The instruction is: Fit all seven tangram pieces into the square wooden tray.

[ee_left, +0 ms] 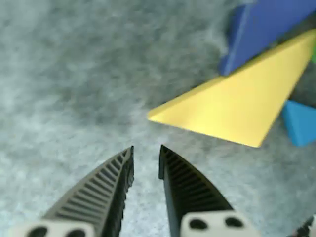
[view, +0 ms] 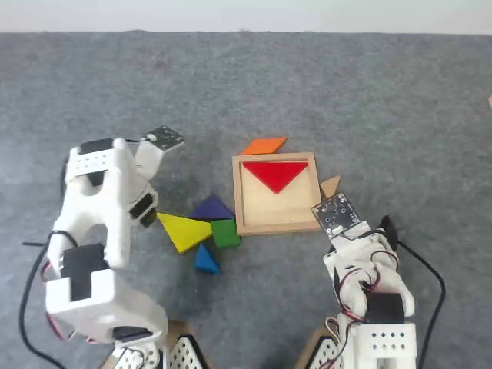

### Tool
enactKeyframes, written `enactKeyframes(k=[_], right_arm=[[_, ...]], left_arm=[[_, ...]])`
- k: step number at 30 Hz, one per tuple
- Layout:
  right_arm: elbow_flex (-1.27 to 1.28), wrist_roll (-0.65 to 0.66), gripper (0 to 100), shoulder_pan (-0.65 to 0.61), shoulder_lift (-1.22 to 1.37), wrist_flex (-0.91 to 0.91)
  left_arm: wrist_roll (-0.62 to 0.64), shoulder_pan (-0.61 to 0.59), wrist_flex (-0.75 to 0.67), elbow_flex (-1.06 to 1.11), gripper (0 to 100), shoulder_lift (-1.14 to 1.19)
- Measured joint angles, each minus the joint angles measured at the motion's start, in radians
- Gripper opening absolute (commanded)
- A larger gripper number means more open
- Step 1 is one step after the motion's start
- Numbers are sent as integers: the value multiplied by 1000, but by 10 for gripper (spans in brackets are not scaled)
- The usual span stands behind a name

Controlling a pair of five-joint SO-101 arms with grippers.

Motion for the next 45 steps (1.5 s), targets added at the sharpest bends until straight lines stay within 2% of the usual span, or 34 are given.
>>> enactKeyframes(k=[3, 8, 19, 24, 29, 35, 37, 45], right_arm=[[0, -2, 361, 3, 0, 0], [0, -2, 361, -2, 0, 0], [0, 2, 361, -3, 0, 0], [0, 2, 361, -3, 0, 0], [0, 2, 361, -3, 0, 0], [-71, 2, 361, -2, -2, 60], [-104, 2, 361, -2, 0, 84], [-141, 2, 361, -5, -2, 117]], left_arm=[[0, -12, -57, 29, 91, 25], [0, -6, -63, 61, 90, 94], [-49, -21, 26, 101, 58, 100], [-68, -31, 26, 249, 58, -18], [-58, -35, 31, 393, 64, -235], [198, -78, -40, 396, 209, -697], [275, -83, -43, 394, 219, -827], [431, -84, -8, 394, 218, -925]])
